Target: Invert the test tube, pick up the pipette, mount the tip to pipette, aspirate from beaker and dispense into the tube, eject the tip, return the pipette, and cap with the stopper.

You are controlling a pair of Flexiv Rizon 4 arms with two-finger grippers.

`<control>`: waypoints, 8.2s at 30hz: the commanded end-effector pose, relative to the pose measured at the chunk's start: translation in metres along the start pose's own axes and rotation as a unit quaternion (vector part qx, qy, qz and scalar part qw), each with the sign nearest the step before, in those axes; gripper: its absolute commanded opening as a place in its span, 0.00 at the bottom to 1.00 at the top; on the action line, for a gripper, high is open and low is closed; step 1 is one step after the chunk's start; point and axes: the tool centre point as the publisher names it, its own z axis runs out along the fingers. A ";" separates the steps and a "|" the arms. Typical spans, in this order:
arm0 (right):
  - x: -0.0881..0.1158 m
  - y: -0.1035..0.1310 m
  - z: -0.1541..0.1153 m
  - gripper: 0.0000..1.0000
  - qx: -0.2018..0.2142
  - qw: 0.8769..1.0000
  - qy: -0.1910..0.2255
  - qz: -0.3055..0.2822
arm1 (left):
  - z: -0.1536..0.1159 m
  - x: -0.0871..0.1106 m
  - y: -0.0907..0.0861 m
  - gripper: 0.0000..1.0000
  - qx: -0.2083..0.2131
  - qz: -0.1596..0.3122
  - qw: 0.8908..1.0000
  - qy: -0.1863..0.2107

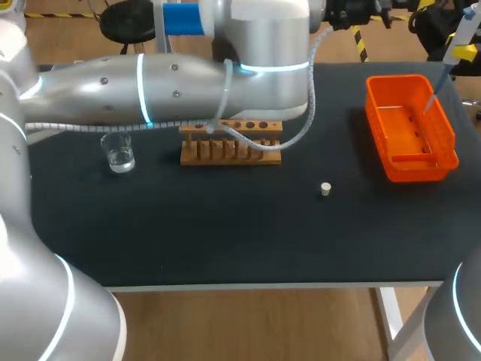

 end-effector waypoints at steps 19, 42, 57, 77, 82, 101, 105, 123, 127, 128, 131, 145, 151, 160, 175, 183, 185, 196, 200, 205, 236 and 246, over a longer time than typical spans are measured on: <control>0.000 0.001 0.000 0.00 0.001 1.000 0.000 0.000 | 0.054 0.009 0.005 0.00 0.005 0.006 1.000 0.014; 0.000 0.001 0.000 0.00 0.001 1.000 0.000 0.000 | 0.060 0.005 0.012 0.00 0.001 0.002 1.000 0.020; 0.000 0.001 0.000 0.00 0.001 1.000 0.000 0.000 | 0.066 0.002 0.016 0.00 0.002 -0.003 1.000 0.026; 0.000 0.001 0.000 0.00 0.001 1.000 0.000 0.000 | 0.069 0.002 0.018 0.00 -0.002 -0.006 1.000 0.031; 0.000 0.001 0.000 0.00 0.001 1.000 0.000 0.000 | 0.069 0.003 0.018 0.00 -0.002 -0.004 0.999 0.032; 0.000 0.001 0.000 0.00 0.001 1.000 0.000 0.000 | 0.067 0.004 0.026 0.00 -0.005 -0.008 0.999 0.034; 0.000 0.001 0.000 0.00 0.001 1.000 0.000 0.000 | 0.066 0.004 0.028 0.00 -0.004 -0.008 0.999 0.034; 0.000 0.001 0.000 0.00 0.001 1.000 0.000 0.000 | 0.066 0.005 0.039 0.00 -0.006 -0.014 0.999 0.043; 0.000 0.001 0.000 0.00 0.001 1.000 0.000 0.000 | 0.066 0.005 0.041 0.00 -0.008 -0.018 0.999 0.045; 0.000 0.001 0.000 0.00 0.001 1.000 0.000 0.000 | 0.066 0.005 0.042 0.00 -0.008 -0.018 0.999 0.045; 0.000 0.001 0.000 0.00 0.001 1.000 0.000 0.000 | 0.067 0.005 0.043 0.00 -0.010 -0.019 0.999 0.047; 0.000 0.001 0.000 0.00 0.001 1.000 0.000 0.000 | 0.067 0.005 0.045 0.00 -0.008 -0.023 0.999 0.047; 0.000 0.001 0.000 0.00 0.001 1.000 0.000 0.000 | 0.064 0.005 0.035 0.00 0.001 -0.012 0.999 0.040; 0.000 0.001 0.000 0.00 0.001 1.000 0.000 0.000 | 0.062 0.006 0.022 0.00 0.007 0.003 0.999 0.032; 0.000 0.001 0.000 0.00 0.001 1.000 0.000 0.000 | 0.056 0.005 0.007 0.00 0.006 0.022 0.999 0.028; 0.000 0.001 0.000 0.00 0.001 1.000 0.000 0.000 | 0.006 -0.006 0.001 1.00 -0.028 -0.029 0.999 0.021; 0.000 0.001 0.000 0.00 0.001 1.000 0.000 0.000 | -0.008 -0.009 -0.001 1.00 -0.029 -0.048 0.998 0.025; 0.000 0.001 0.000 0.00 0.001 1.000 0.000 0.000 | -0.072 -0.002 -0.011 1.00 -0.062 -0.066 0.996 0.015; 0.000 0.001 0.000 0.00 0.001 1.000 0.000 0.000 | -0.094 0.003 -0.008 1.00 -0.056 -0.051 0.997 0.011; 0.000 0.001 0.000 0.00 0.001 1.000 0.000 0.000 | -0.127 0.012 0.002 1.00 -0.051 -0.025 0.998 -0.010; 0.000 0.001 0.000 0.00 0.001 1.000 0.000 0.000 | -0.317 0.039 0.083 1.00 -0.014 -0.009 0.997 -0.078; 0.000 0.001 0.000 0.00 0.001 1.000 0.000 0.000 | -0.333 0.037 0.093 1.00 -0.019 -0.024 0.997 -0.076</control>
